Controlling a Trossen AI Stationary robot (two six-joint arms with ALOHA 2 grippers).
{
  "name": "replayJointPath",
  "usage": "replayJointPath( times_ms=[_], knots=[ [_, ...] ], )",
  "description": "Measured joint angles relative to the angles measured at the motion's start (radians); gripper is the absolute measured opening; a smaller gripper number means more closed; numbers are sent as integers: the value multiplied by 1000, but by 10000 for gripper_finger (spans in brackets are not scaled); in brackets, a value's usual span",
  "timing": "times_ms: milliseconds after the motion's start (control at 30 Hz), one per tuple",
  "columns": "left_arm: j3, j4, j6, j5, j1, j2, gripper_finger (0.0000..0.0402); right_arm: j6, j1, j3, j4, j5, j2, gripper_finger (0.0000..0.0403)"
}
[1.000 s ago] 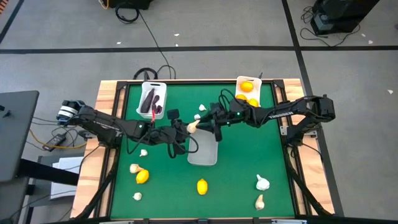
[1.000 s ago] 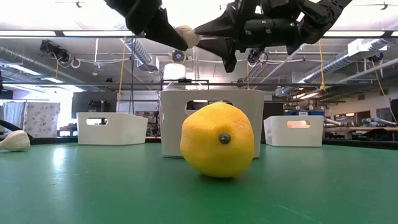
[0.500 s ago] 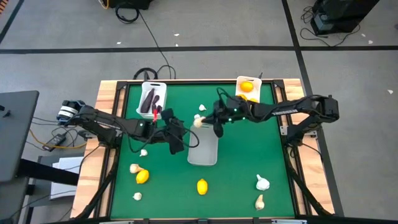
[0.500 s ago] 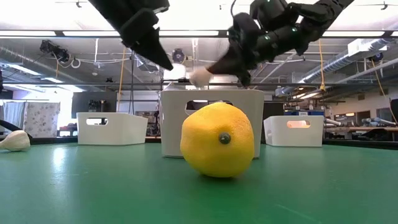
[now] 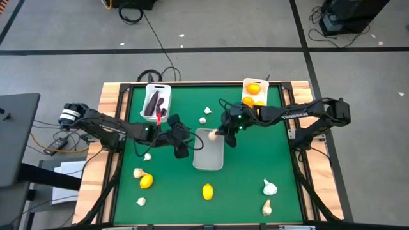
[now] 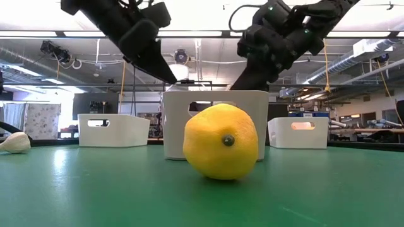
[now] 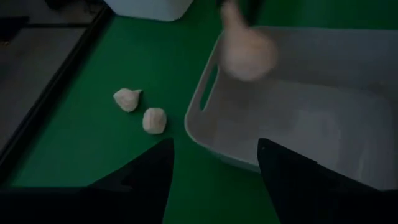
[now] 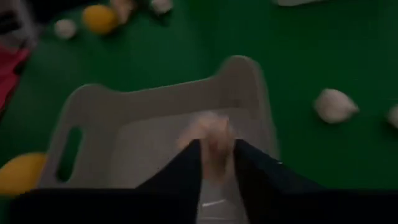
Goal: Sort produce into baskets
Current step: Put the garlic into the gray bin
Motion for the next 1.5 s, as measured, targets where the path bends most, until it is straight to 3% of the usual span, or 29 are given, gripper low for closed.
replayJointPath(
  times_ms=[233, 400, 500, 800, 967, 1233, 1500],
  knots=[
    [-5, 32, 83, 7, 34, 0, 236, -27, 26, 4, 50, 23, -7, 199],
    [-5, 72, 108, 268, 133, 0, 236, 27, -6, 35, 88, 274, -44, 209],
    [-5, 93, 108, 296, 175, -1, 236, -47, -43, 55, 111, 374, -35, 206],
    [-5, 145, 188, 301, 276, -1, 236, -144, -204, 84, 118, 207, 141, 206],
    [-9, 157, 280, 418, 351, -1, 236, -230, -272, 137, 100, 75, 232, 208],
    [-15, 165, 293, 478, 464, -1, 236, -375, -324, 390, -163, -1, 415, 213],
    [-38, 174, 288, 479, 489, -1, 236, -400, -325, 632, -437, 0, 551, 213]
  ],
)
